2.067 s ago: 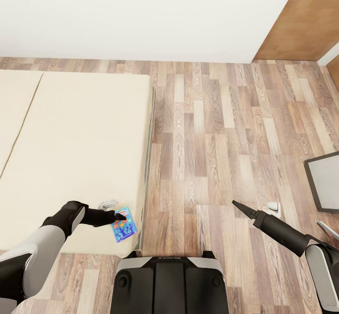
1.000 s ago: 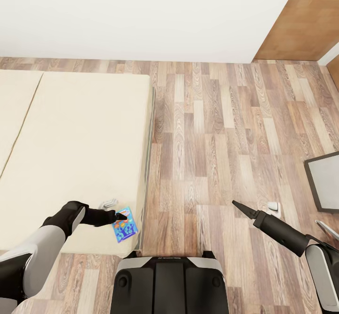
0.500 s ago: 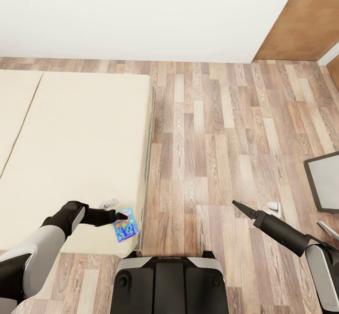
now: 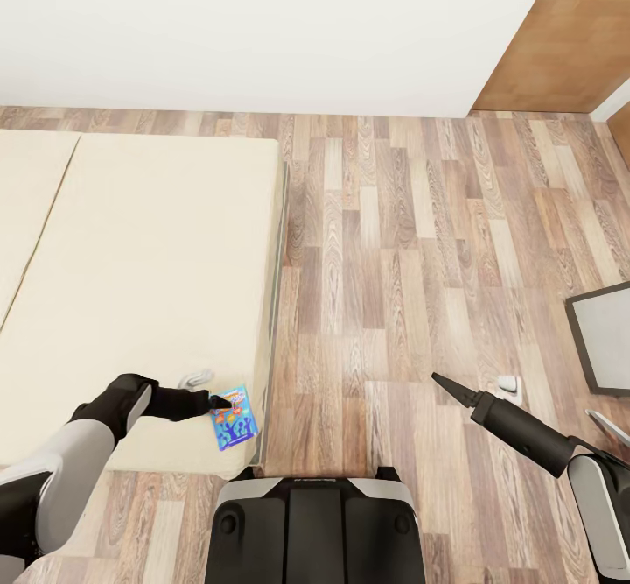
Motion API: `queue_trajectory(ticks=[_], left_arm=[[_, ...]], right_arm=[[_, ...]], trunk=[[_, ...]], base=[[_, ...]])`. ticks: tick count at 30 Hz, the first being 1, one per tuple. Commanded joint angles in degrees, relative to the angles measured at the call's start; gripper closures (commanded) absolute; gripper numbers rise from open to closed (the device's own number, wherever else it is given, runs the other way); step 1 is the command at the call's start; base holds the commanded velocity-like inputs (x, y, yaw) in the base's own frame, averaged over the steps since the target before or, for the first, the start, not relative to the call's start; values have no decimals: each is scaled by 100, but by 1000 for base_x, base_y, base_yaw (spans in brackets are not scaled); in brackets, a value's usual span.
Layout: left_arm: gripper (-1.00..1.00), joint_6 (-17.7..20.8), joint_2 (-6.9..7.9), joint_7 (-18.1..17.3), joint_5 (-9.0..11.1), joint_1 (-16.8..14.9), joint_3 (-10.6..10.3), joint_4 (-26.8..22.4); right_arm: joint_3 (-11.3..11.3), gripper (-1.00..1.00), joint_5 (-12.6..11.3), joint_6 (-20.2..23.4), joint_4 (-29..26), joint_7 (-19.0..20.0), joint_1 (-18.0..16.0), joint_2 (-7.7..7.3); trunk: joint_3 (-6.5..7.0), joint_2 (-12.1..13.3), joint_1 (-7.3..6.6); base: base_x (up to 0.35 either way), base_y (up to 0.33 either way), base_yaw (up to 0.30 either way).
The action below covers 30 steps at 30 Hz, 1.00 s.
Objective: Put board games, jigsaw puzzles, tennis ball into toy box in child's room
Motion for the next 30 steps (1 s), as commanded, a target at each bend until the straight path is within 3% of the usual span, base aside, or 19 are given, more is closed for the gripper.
queue_trajectory(ticks=[1,9,11,13,17,21,23,26,30], left_arm=[[-100,31,32,-31,-55,-2,48,-6],[-100,-47,557,-63,-44,-2,51,-20],[-100,-110,807,-151,-16,-2,62,-19],[-100,-128,949,-287,38,-2,91,-17],[-100,-153,1399,-1070,268,6,270,-15],[-100,-163,1725,-1742,362,67,346,-15],[-100,-165,1806,-2019,381,108,363,-16],[-100,-167,1921,-2713,402,217,385,-21],[-100,-168,1967,-3295,410,327,406,-23]], right_arm=[[-5,-100,-11,31,-1,10,-3,1],[2,-100,-9,31,-1,3,-3,16],[4,-100,-9,29,-1,-2,-3,18],[6,-100,-9,27,-1,-4,-3,21],[14,-100,-9,24,-1,0,-3,36],[28,-100,-9,20,-1,3,-3,60],[34,-100,-9,17,-1,6,-3,67],[47,-100,-9,15,-1,9,-3,81],[76,-100,-12,14,-10,10,-3,90]], trunk=[[-6,-9,3],[-6,-9,3],[-6,-9,3],[-6,-9,3],[-6,-9,3],[-6,-9,3],[-6,-9,3],[-6,-9,3],[-6,-9,3]], base=[[0,0,0],[0,0,0],[0,0,0],[0,0,0],[0,0,0],[0,0,0],[0,0,0],[0,0,0],[0,0,0]])
